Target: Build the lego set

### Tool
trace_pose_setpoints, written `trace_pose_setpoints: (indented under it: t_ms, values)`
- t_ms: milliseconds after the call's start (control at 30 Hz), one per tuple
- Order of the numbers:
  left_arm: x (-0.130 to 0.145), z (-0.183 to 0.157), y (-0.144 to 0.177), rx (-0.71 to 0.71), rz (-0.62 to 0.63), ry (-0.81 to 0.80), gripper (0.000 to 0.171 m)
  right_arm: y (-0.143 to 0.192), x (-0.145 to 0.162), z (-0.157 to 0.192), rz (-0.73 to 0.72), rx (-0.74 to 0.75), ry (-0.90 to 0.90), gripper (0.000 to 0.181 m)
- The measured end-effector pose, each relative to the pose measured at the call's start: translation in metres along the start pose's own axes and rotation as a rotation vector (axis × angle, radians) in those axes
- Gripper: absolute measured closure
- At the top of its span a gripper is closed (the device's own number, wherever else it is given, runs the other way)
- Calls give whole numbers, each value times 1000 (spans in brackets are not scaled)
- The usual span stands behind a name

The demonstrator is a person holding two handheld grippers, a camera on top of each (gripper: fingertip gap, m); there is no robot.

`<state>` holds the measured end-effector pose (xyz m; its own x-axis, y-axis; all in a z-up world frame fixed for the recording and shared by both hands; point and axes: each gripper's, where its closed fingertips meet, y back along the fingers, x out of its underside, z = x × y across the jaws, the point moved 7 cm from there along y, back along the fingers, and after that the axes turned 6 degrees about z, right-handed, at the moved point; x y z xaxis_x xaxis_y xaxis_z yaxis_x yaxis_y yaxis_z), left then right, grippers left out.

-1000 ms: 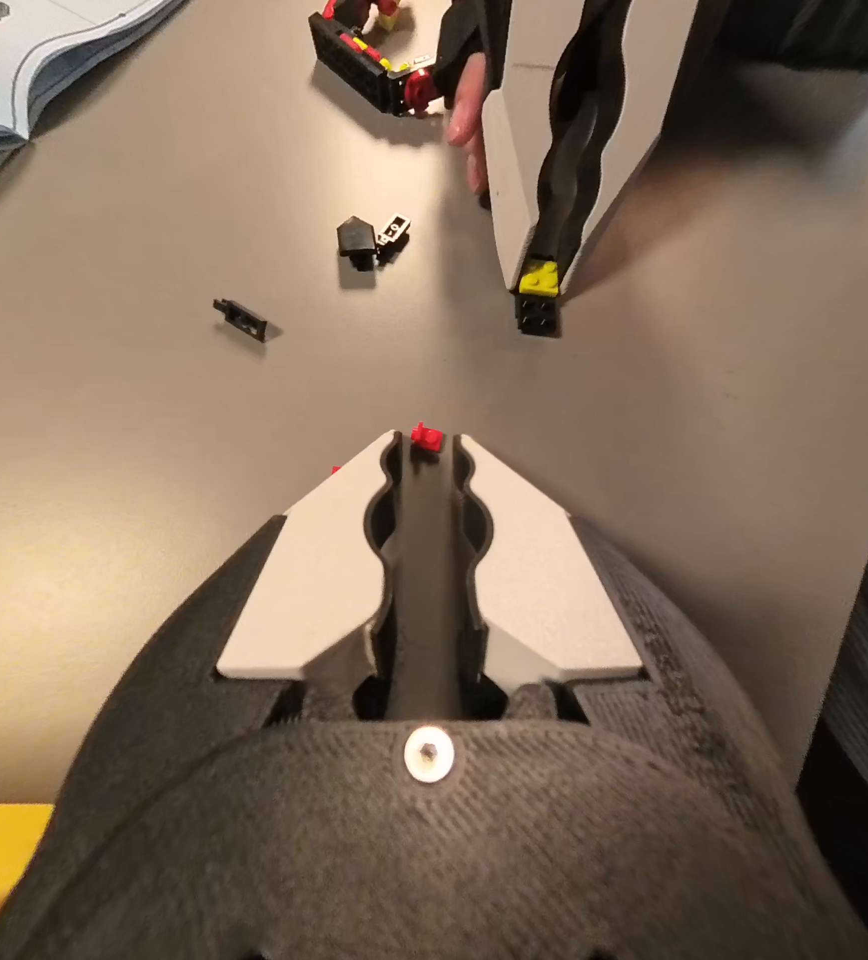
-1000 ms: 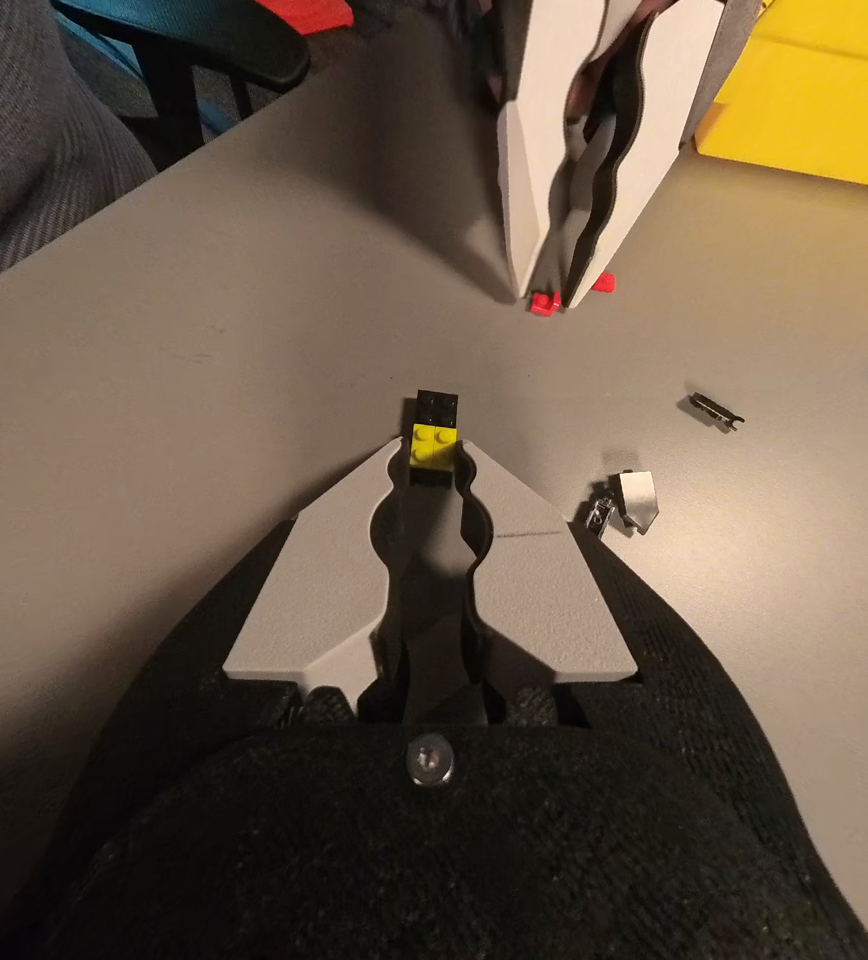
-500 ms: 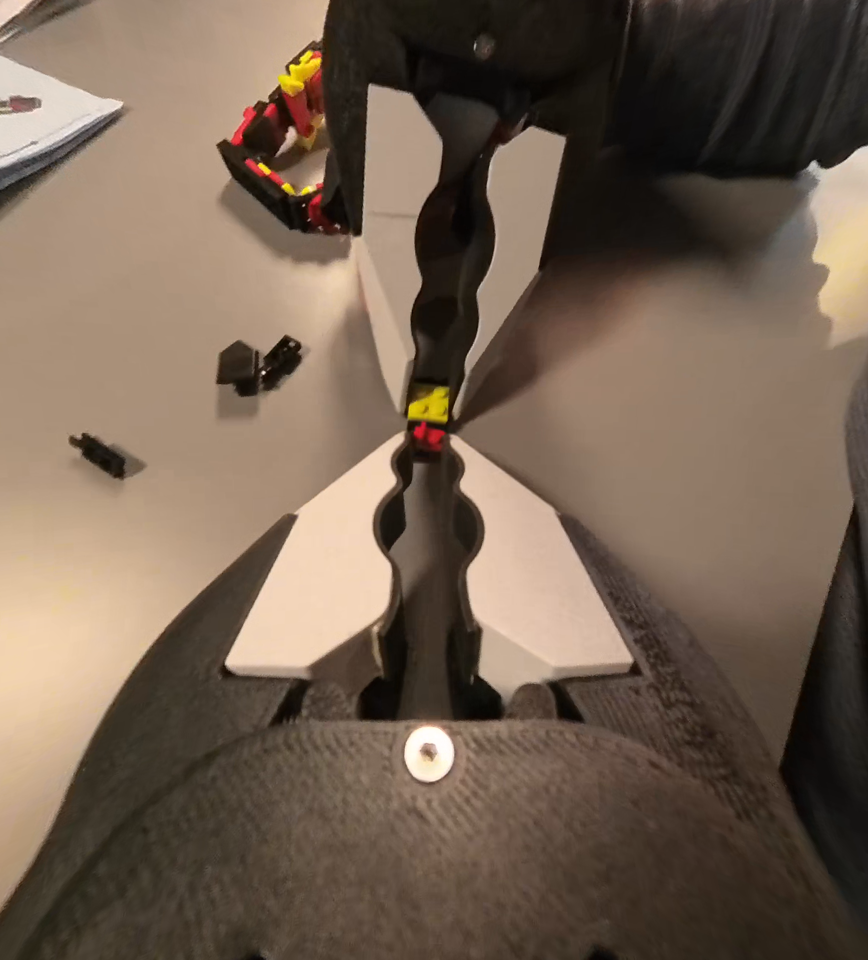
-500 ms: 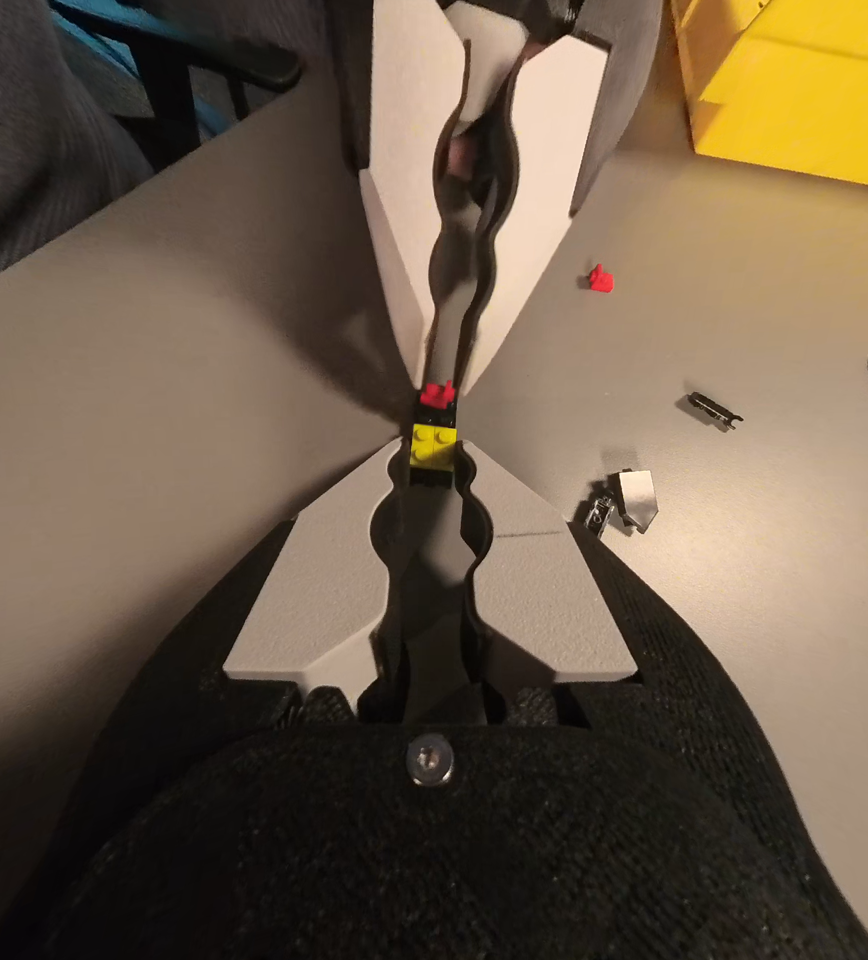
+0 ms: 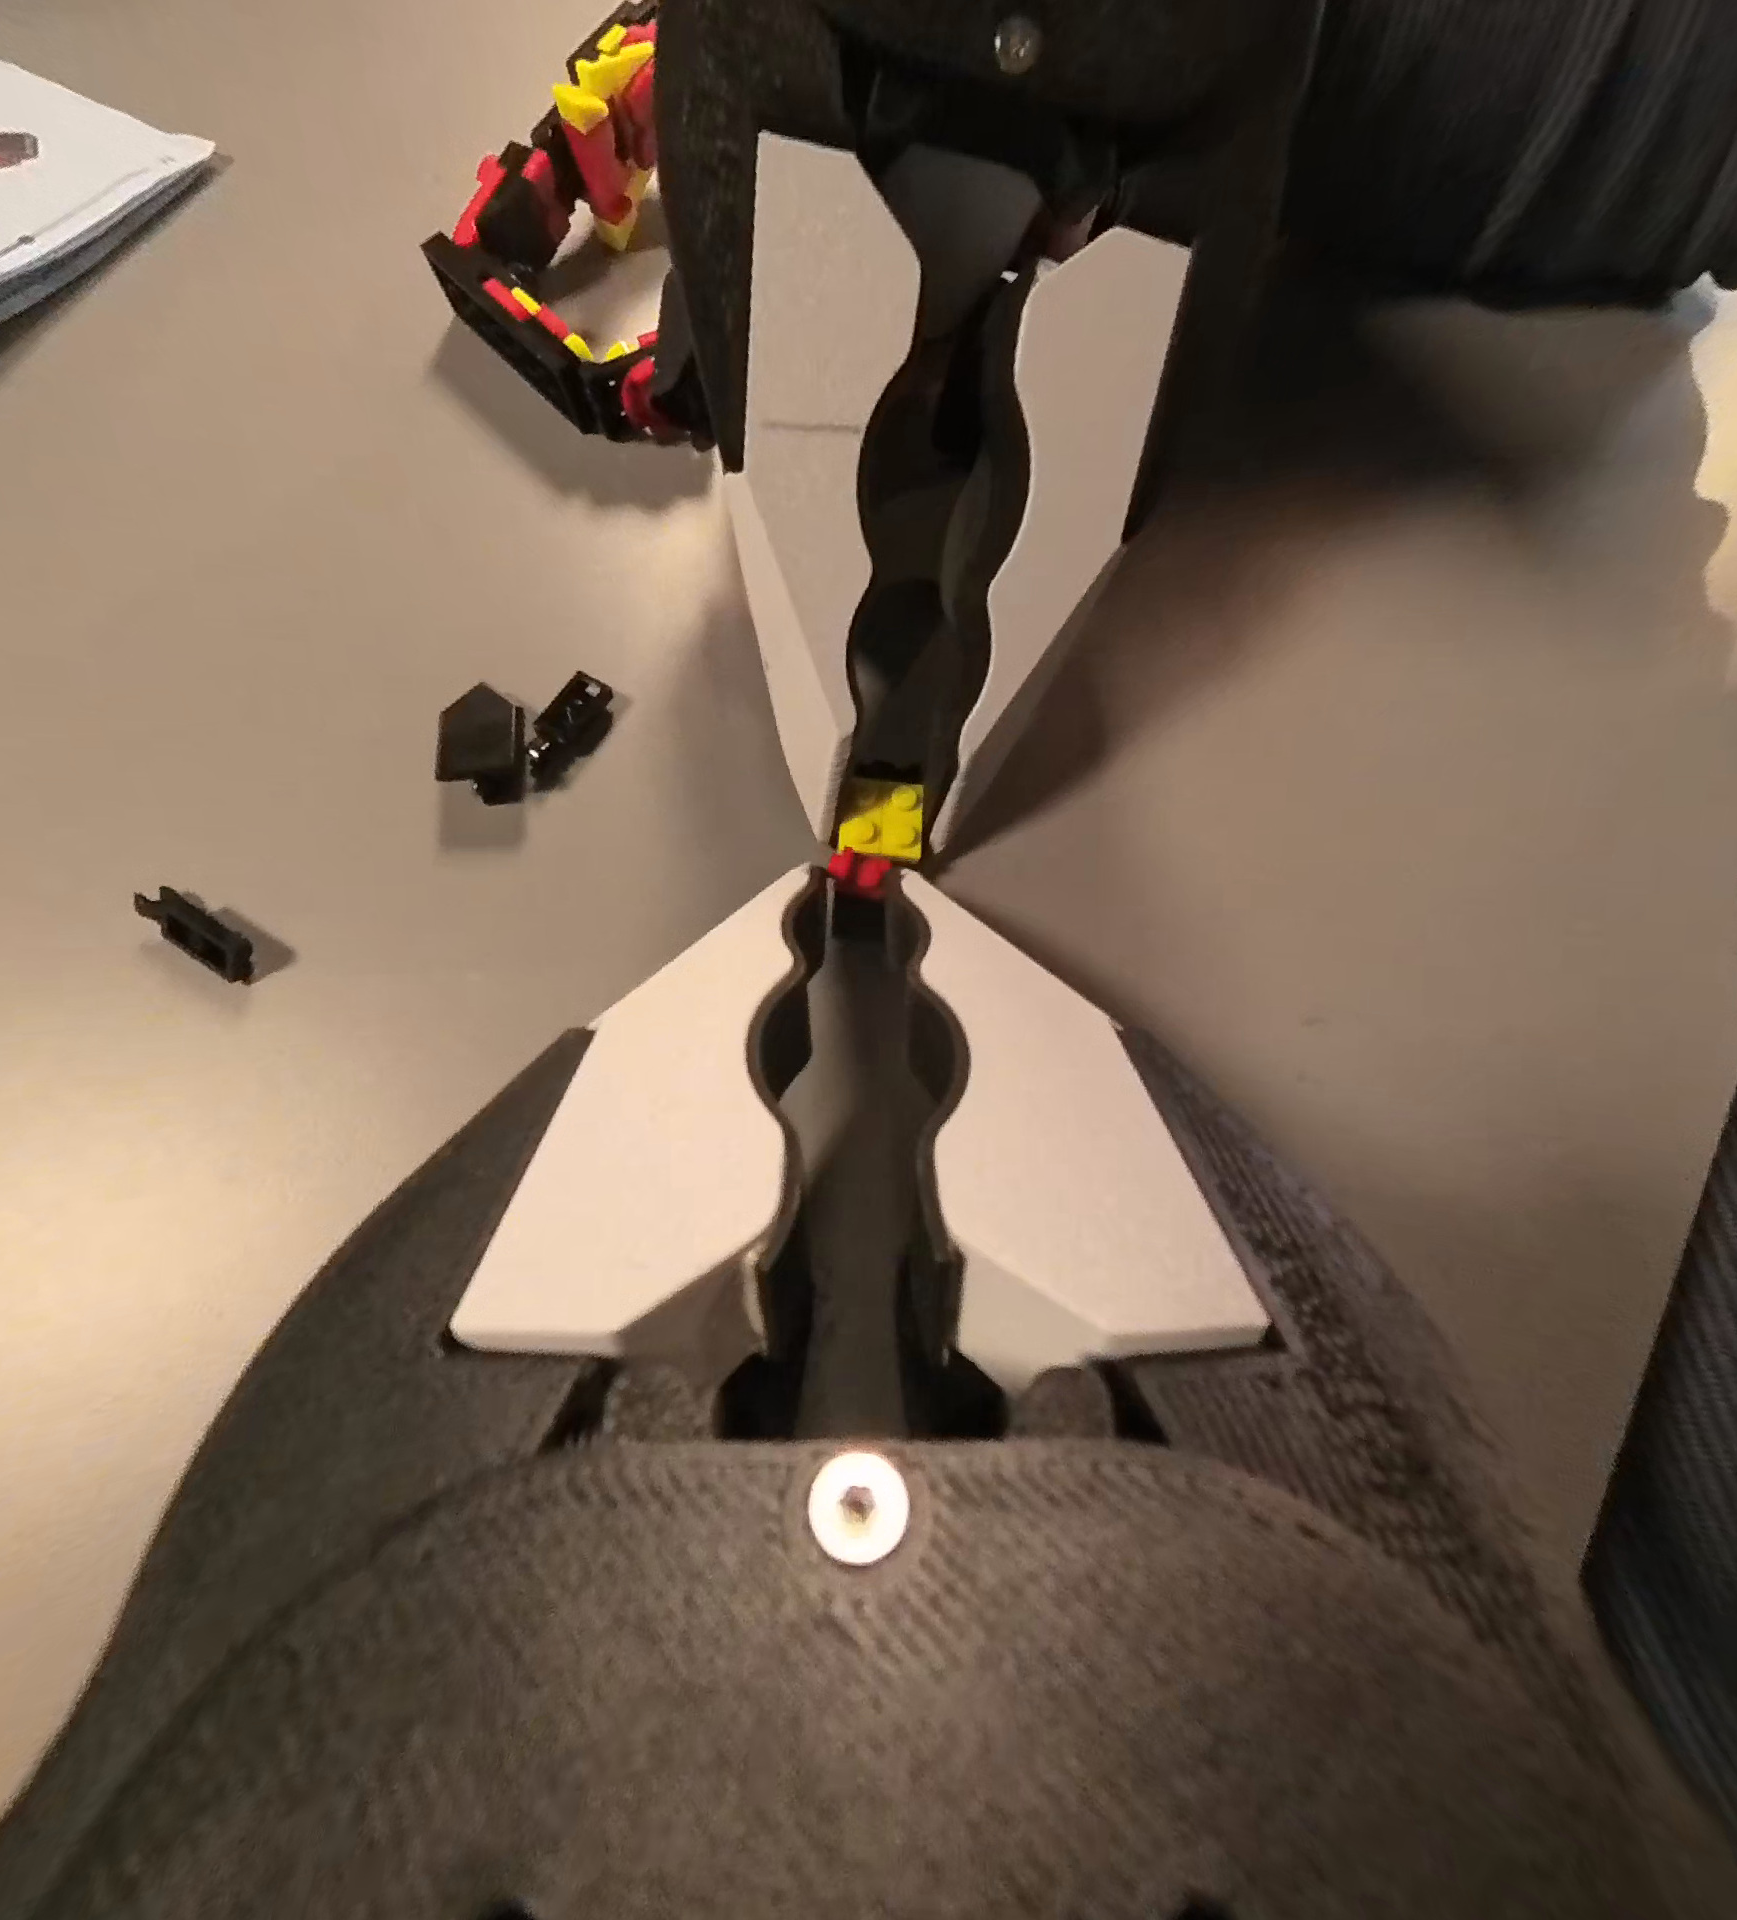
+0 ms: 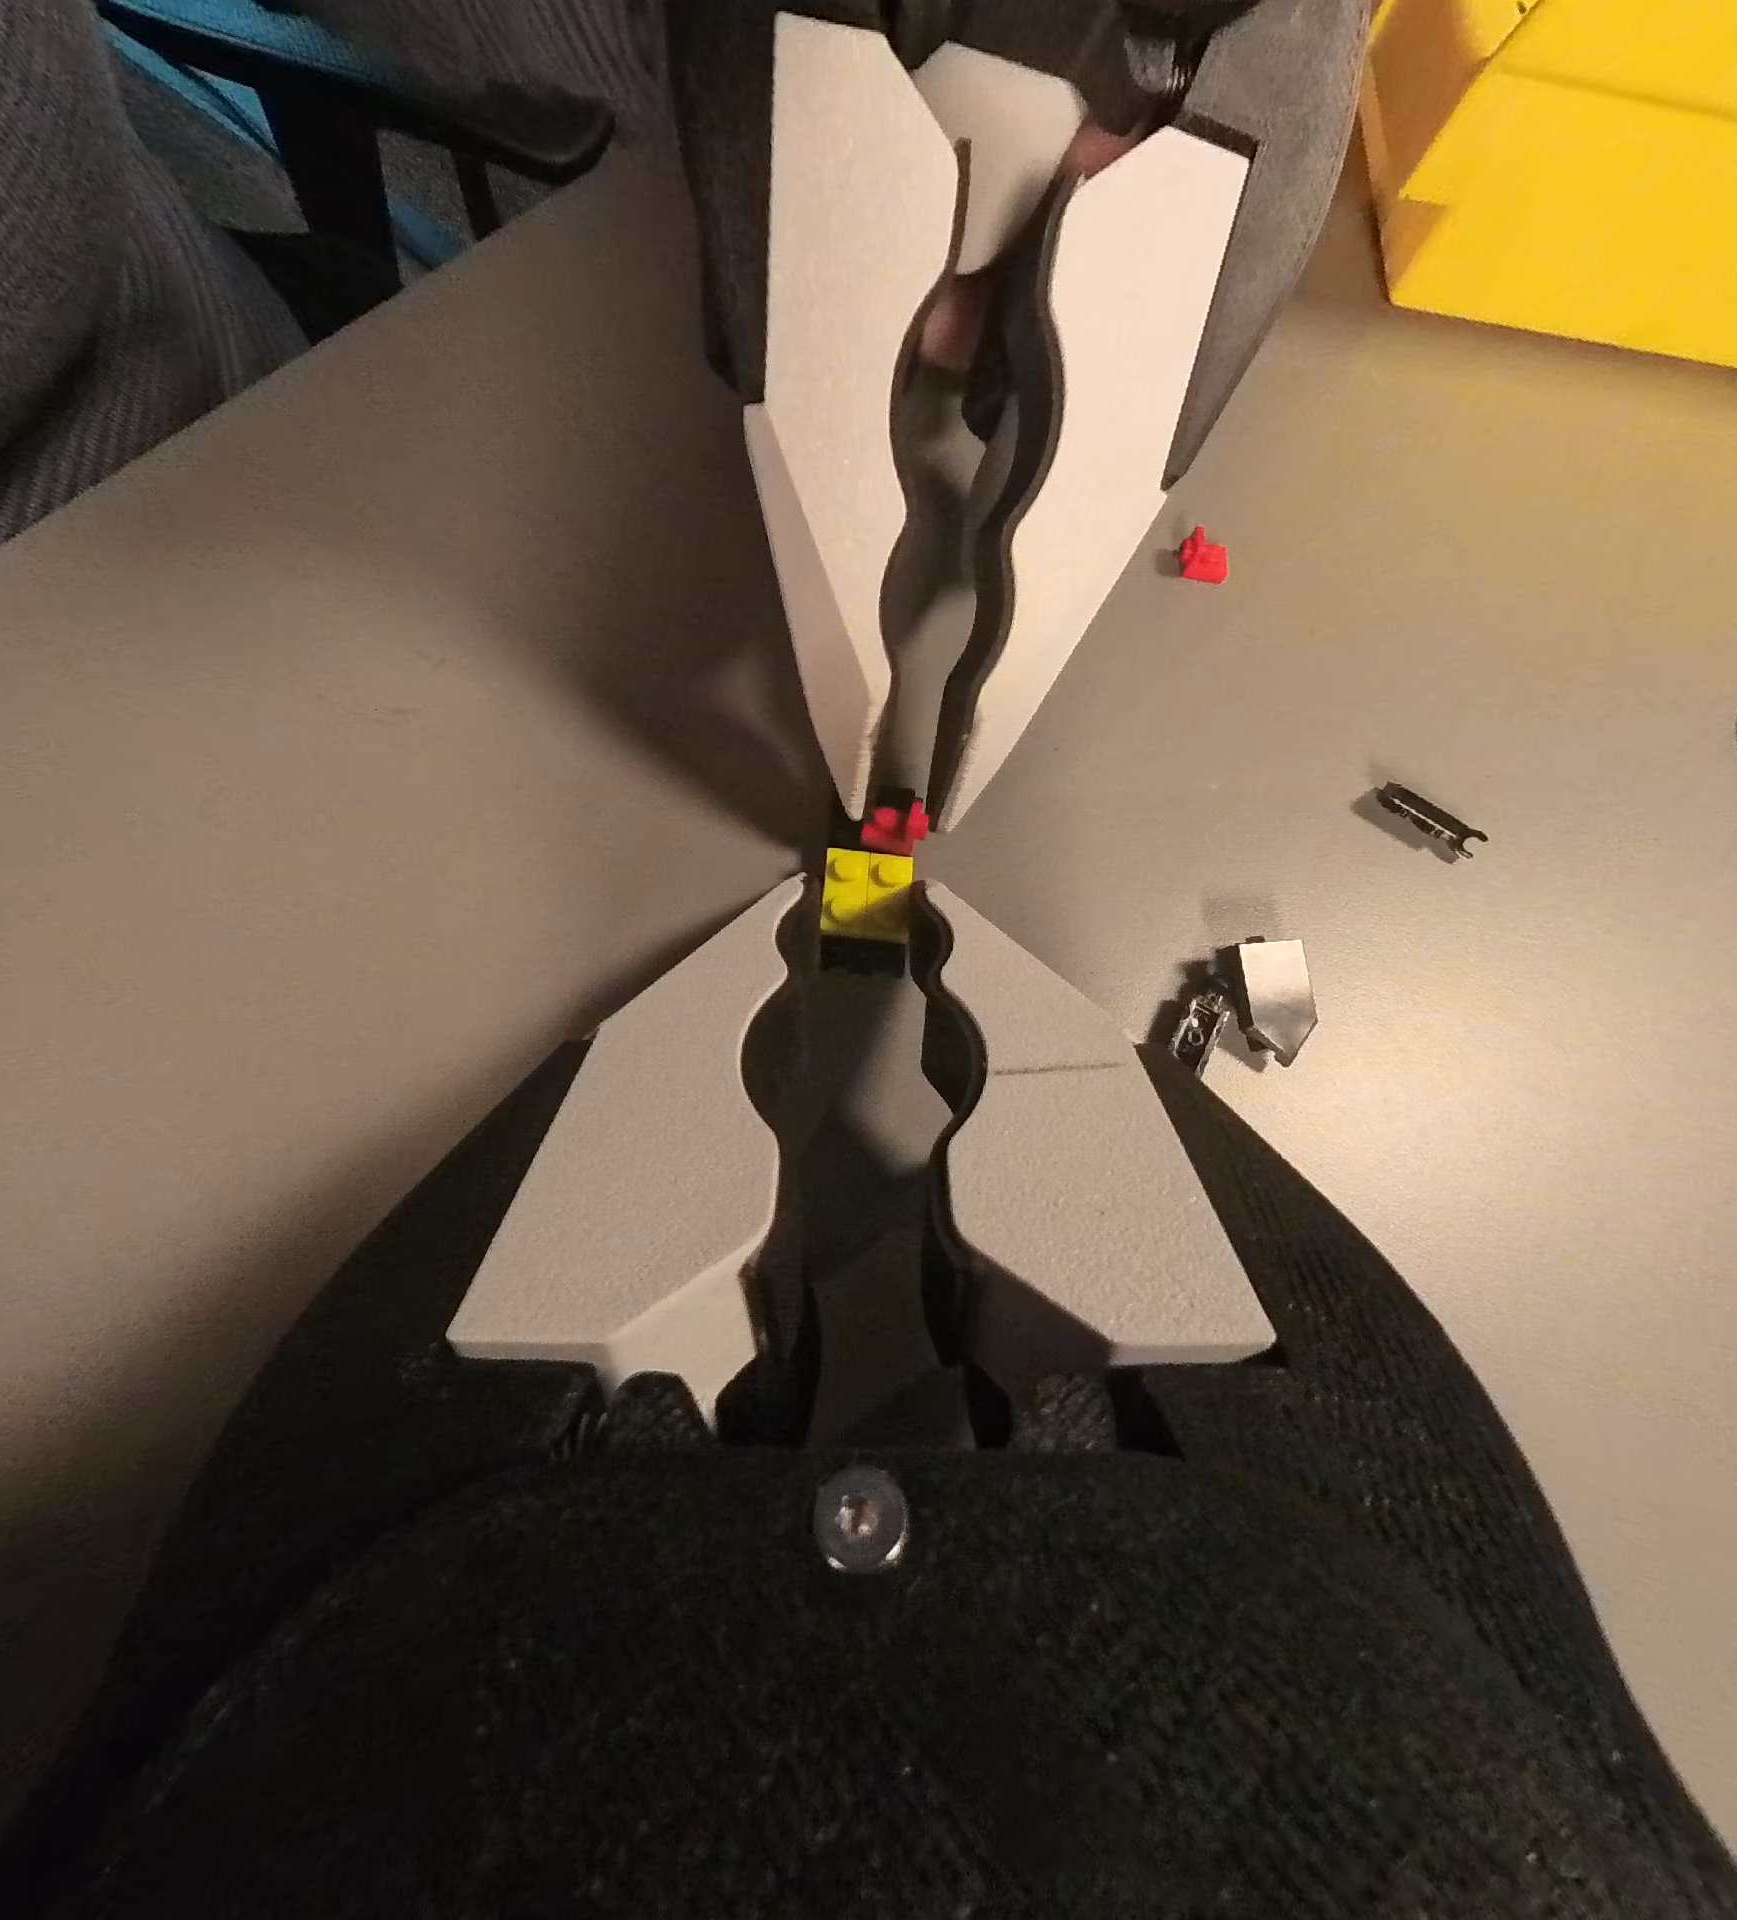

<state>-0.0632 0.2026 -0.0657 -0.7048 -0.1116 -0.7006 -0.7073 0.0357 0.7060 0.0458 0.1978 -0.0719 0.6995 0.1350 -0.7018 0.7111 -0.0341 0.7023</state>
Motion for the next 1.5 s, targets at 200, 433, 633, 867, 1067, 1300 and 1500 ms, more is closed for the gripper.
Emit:
trace_pose_setpoints:
  t_ms: [200,433,633,867,1067,1300,1500]
  values:
    - [1,-1,-1,-1,13,14,153,0,0,0,0,0,0,166]
    - [7,-3,-1,42,23,36,139,0,0,0,-1,2,2,166]
    - [4,-5,-3,57,2,39,139,4,-1,-1,-34,6,-11,167]
    - [2,-4,-5,33,-4,54,149,7,-2,-2,-68,3,-21,167]
    - [0,-3,-5,28,-19,53,155,8,-2,-1,-80,1,-18,167]
    - [1,7,1,58,-64,165,155,11,-1,1,-75,232,83,134]
    - [2,12,0,109,-60,234,155,0,-7,16,-33,558,511,139]
